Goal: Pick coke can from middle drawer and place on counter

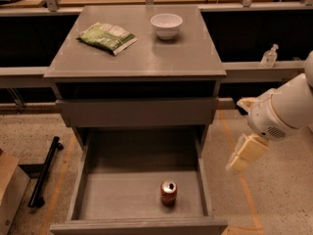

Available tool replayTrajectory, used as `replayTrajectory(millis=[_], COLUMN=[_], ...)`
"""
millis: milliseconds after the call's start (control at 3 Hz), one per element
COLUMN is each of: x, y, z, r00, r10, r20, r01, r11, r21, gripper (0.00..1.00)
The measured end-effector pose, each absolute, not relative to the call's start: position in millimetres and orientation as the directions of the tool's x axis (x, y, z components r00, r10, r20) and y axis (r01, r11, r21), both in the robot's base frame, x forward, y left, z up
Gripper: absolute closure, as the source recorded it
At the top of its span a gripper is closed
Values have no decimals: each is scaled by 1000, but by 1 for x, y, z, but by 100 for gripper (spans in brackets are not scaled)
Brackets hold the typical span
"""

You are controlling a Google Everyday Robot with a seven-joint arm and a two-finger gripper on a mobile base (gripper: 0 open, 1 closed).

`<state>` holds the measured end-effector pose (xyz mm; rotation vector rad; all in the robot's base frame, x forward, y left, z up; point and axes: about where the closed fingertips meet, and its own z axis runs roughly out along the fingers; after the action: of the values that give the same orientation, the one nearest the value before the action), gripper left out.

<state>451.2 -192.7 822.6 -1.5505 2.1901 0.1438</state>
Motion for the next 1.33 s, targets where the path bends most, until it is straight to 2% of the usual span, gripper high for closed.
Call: replayTrajectory(millis=[667, 1333], x=[452, 454], y=[-190, -186], z=[807, 721], r00=[-316, -355], r10=[-863, -830], r20=[-395, -431], r01=[-902, -901], r11=[402, 426], r21=[-155, -77], gripper=[0, 0])
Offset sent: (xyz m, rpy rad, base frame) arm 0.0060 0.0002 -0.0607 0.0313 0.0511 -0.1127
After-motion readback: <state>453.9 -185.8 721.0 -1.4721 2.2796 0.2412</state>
